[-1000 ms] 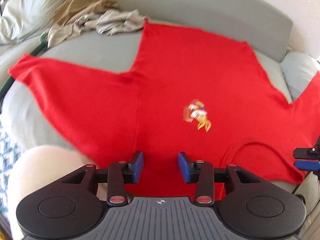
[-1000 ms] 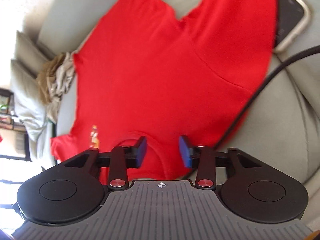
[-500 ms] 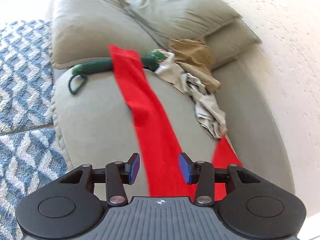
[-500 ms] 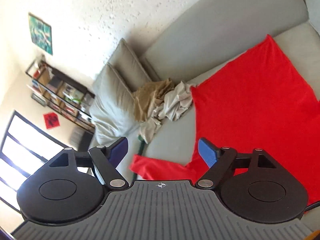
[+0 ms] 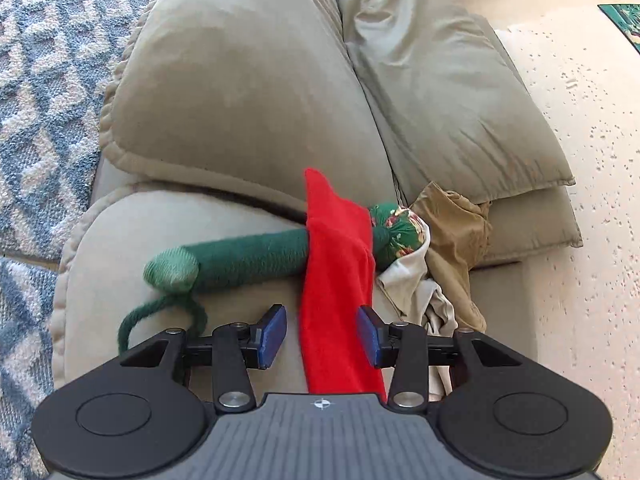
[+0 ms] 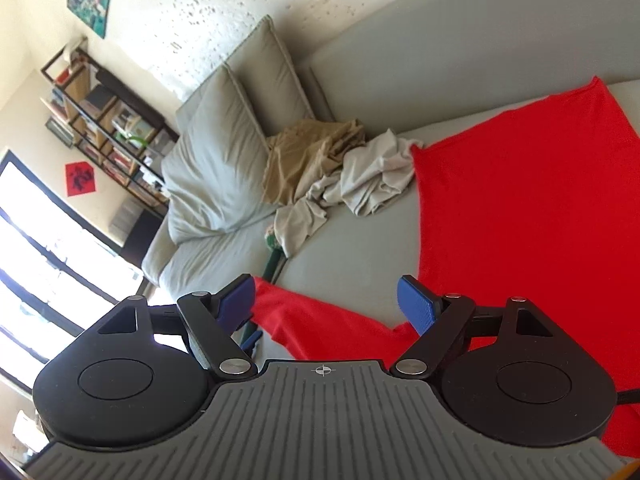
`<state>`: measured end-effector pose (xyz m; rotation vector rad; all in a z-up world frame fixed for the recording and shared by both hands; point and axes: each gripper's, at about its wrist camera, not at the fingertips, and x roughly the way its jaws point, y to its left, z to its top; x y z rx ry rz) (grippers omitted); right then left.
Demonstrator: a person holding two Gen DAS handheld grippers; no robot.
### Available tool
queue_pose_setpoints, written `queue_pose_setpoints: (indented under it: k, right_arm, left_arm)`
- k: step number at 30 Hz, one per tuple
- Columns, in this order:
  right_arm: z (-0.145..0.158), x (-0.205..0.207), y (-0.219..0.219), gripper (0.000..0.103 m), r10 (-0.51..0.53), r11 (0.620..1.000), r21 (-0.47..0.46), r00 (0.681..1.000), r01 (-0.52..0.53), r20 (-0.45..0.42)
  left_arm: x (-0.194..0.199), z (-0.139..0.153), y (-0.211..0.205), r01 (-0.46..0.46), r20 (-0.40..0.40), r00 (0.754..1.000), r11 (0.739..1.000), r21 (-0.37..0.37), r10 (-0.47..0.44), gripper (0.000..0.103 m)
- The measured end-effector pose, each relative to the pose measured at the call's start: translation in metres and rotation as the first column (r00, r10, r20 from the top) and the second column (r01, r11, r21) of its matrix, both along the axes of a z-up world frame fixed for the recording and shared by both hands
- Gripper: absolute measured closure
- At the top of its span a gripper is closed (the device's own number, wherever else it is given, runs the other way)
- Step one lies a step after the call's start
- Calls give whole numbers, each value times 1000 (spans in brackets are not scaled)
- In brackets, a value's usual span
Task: Fold clothes
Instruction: 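Grasp the red sleeve end near the green toy with the left gripper, then lift the sleeve with the left gripper and fold it across the shirt body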
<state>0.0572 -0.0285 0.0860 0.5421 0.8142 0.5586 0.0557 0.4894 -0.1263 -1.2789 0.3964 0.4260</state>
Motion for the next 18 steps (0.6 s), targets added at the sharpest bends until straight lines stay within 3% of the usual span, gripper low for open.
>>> queue_pose_setpoints:
  k: [4,8,9,12,14,18]
  right_arm:
    - [6,-2,-4,20,-24,1000,6,999,24,32]
    - [0,-1,-3,20,-18,1000,20,1000,18,6]
    - [-1,-1,-1,20,-14,1000,19,1000,14,0]
    - [-1,-3,0,20,-6,1000,15,1000,6,2]
    - [1,-5,-3,20,-2,1000,19,1000,2,7]
    - [11,-14,-17,20,-21,999,32,999,20,27]
  left_arm:
    - [15,-4,15,11,-7,1000,1000,8,-11,54]
    - [28,-2,19,22,-57,998,999,50,-19,55]
    - [31,-1,19,26,-73,997,998,64,-21,59]
    - [40,2,19,50,-129,991,994,97,-37,97]
    - [41,6,16,59,-151,988,991,120,-40,103]
    - [33,41,-2,91,-118,991,963,253,-63,103]
